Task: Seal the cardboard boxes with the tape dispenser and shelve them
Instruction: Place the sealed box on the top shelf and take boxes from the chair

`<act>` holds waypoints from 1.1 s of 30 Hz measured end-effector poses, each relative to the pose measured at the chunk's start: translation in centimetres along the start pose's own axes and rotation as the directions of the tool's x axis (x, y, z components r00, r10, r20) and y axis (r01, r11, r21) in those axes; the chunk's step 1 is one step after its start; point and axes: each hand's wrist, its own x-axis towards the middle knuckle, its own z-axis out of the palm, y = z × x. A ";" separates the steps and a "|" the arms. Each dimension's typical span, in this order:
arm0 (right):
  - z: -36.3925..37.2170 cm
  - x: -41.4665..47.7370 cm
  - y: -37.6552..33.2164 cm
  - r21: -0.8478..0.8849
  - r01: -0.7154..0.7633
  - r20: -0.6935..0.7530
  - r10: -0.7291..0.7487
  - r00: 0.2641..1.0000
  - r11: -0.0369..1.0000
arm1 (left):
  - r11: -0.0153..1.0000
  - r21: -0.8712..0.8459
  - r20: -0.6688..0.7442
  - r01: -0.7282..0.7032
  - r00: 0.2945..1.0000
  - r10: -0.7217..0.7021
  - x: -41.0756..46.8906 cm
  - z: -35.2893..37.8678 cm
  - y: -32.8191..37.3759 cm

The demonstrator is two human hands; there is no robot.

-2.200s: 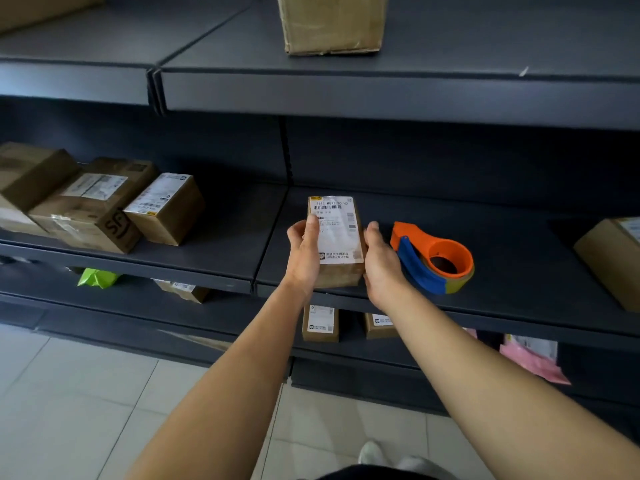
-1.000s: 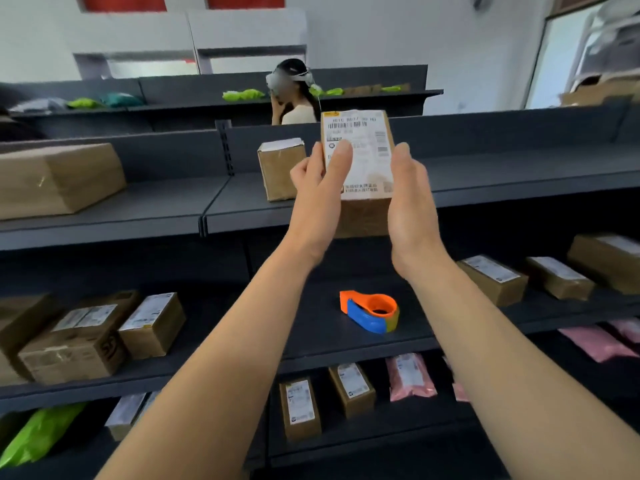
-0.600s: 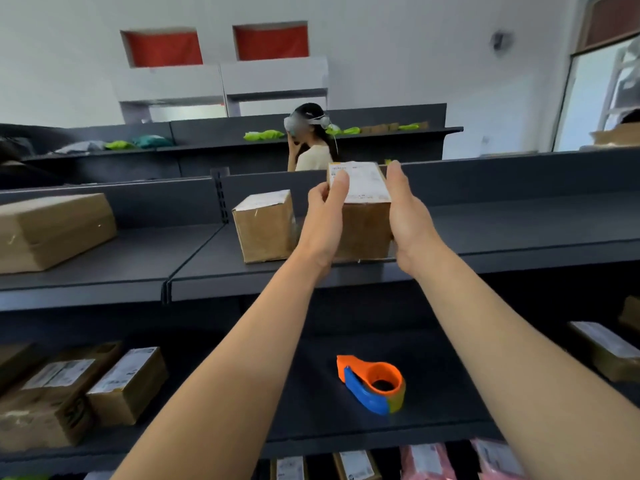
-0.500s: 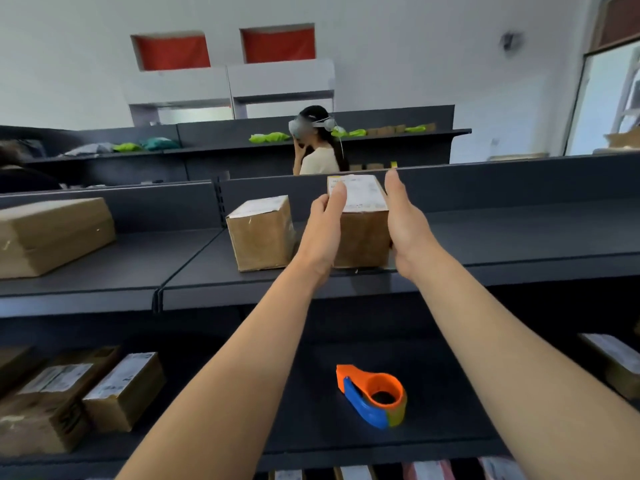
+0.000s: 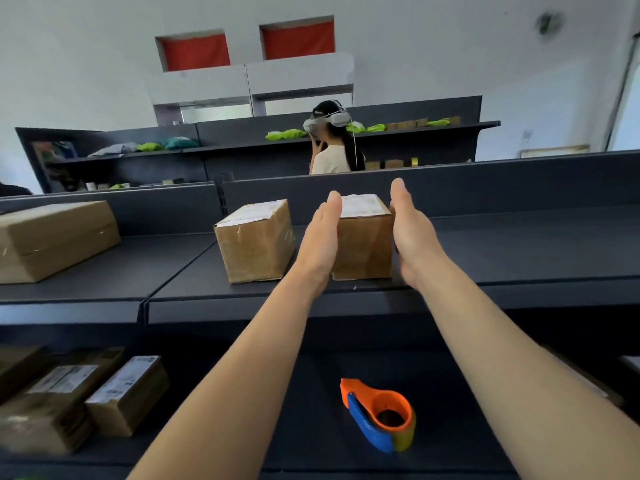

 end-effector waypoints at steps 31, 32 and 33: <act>-3.9 -32.8 4.9 -0.367 0.156 -0.836 -0.399 0.377 0.917 | 0.832 -0.520 0.701 -0.193 0.460 0.545 -24.1 6.4 -2.7; -3.8 -34.8 5.1 -0.366 0.125 -0.861 -0.387 0.331 0.922 | 0.835 -0.532 0.730 -0.140 0.423 0.536 -25.8 6.9 -2.9; -3.7 -36.7 5.1 -0.363 0.096 -0.881 -0.375 0.286 0.927 | 0.838 -0.537 0.757 -0.093 0.386 0.528 -27.5 7.4 -3.0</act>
